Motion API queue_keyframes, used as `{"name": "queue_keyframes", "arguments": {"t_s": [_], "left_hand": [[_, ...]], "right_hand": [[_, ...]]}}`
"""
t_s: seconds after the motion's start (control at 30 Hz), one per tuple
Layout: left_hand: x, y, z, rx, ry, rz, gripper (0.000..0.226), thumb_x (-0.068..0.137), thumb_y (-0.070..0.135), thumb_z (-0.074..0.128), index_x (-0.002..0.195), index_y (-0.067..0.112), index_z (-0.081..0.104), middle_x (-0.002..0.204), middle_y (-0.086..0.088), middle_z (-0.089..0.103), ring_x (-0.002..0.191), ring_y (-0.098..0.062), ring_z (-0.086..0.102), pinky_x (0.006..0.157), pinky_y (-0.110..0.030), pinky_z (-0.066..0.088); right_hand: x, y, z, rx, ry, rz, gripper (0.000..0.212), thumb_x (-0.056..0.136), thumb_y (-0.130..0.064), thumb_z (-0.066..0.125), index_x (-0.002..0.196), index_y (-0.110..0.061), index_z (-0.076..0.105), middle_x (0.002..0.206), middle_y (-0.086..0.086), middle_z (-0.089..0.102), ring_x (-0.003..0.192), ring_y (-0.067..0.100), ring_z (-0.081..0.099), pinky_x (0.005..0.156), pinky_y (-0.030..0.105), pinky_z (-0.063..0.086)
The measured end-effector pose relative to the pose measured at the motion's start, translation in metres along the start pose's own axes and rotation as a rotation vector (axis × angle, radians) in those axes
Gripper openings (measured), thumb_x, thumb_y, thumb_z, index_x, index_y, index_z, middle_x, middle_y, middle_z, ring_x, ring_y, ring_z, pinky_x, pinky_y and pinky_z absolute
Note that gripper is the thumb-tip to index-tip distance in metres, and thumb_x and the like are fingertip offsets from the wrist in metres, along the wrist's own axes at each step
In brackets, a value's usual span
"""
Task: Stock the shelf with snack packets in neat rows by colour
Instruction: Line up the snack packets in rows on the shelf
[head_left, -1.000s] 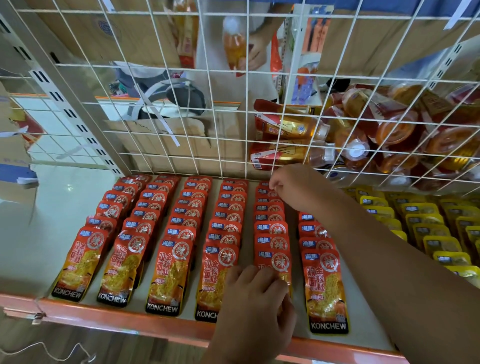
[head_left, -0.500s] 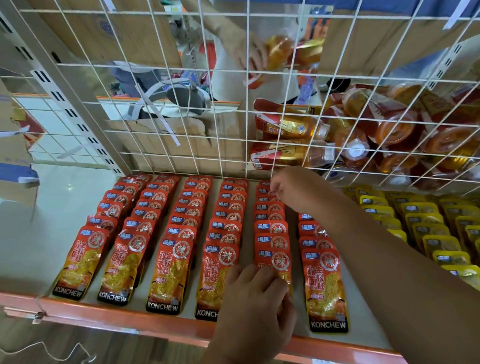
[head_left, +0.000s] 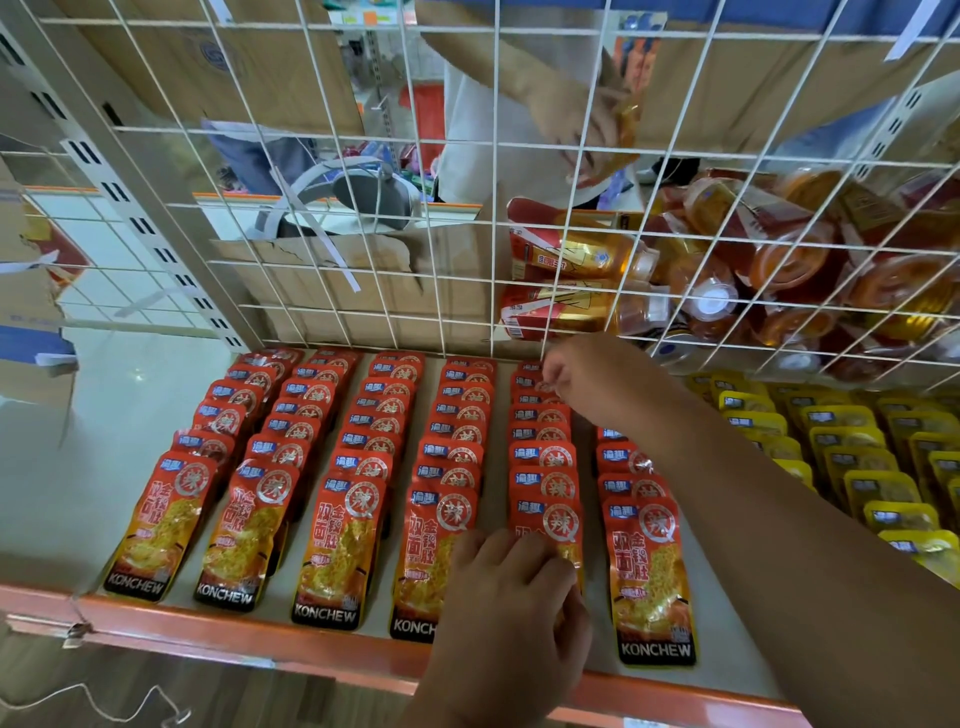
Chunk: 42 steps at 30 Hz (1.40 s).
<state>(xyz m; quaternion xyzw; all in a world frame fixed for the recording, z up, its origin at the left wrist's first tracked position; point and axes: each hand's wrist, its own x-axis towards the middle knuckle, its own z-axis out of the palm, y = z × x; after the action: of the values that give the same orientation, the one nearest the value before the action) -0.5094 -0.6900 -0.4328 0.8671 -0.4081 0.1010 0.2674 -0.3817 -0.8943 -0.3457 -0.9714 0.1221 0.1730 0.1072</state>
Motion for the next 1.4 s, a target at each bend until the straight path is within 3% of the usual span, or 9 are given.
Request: {"name": "queue_keyframes", "arguments": {"t_s": [0.17,0.33,0.43,0.6,0.77,1.0,1.4], "left_hand": [[0.000,0.000,0.000,0.002,-0.010,-0.009,0.009,0.081,0.034,0.067,0.079,0.025,0.066,0.085,0.011,0.061,0.079,-0.011,0.054,0.076,-0.037,0.044],[0.001,0.000,-0.001,0.001,-0.008,-0.010,0.009,0.082,0.034,0.067,0.079,0.025,0.066,0.084,0.011,0.061,0.079,-0.011,0.054,0.077,-0.036,0.044],[0.001,0.000,-0.001,0.001,0.000,-0.007,0.009,0.082,0.034,0.067,0.079,0.025,0.065,0.084,0.011,0.061,0.079,-0.011,0.054,0.076,-0.035,0.043],[0.001,0.000,-0.001,-0.004,0.016,0.001,0.009,0.081,0.033,0.067,0.079,0.024,0.065,0.084,0.011,0.060,0.079,-0.011,0.053,0.077,-0.034,0.042],[0.000,0.000,0.000,-0.005,0.005,-0.003,0.009,0.080,0.034,0.068,0.079,0.025,0.066,0.085,0.011,0.061,0.079,-0.011,0.054,0.076,-0.037,0.044],[0.000,0.000,0.001,-0.005,0.007,-0.006,0.009,0.079,0.034,0.068,0.079,0.025,0.065,0.084,0.011,0.060,0.078,-0.011,0.054,0.076,-0.037,0.044],[-0.001,-0.001,0.000,-0.003,-0.012,-0.017,0.010,0.081,0.035,0.068,0.081,0.026,0.066,0.085,0.012,0.061,0.079,-0.010,0.054,0.078,-0.036,0.044]], "right_hand": [[-0.015,0.003,0.015,0.001,0.161,-0.111,0.021,0.094,-0.016,0.061,0.110,-0.024,0.072,0.111,-0.001,0.069,0.098,0.018,0.065,0.090,0.037,0.056],[-0.015,0.001,0.017,-0.001,0.167,-0.107,0.018,0.094,-0.016,0.062,0.108,-0.021,0.072,0.107,0.000,0.069,0.094,0.018,0.065,0.089,0.035,0.056],[-0.007,0.002,0.012,0.014,0.193,-0.090,0.024,0.095,-0.016,0.061,0.115,-0.024,0.071,0.115,0.001,0.069,0.100,0.019,0.064,0.089,0.035,0.055],[0.000,-0.002,0.009,0.002,0.144,-0.138,0.053,0.095,-0.009,0.060,0.139,-0.039,0.056,0.140,0.002,0.059,0.123,0.025,0.058,0.096,0.041,0.054],[0.002,-0.014,0.003,-0.115,-0.024,-0.135,0.075,0.093,0.001,0.061,0.149,-0.045,0.041,0.156,0.004,0.040,0.139,0.029,0.043,0.107,0.044,0.047],[0.008,-0.002,0.013,-0.034,0.074,-0.139,0.066,0.093,0.000,0.057,0.141,-0.045,0.051,0.152,0.000,0.047,0.134,0.025,0.049,0.101,0.041,0.051],[0.005,0.004,0.013,-0.024,0.115,-0.161,0.058,0.097,-0.006,0.052,0.141,-0.045,0.052,0.151,0.001,0.049,0.133,0.025,0.049,0.097,0.037,0.050]]}}
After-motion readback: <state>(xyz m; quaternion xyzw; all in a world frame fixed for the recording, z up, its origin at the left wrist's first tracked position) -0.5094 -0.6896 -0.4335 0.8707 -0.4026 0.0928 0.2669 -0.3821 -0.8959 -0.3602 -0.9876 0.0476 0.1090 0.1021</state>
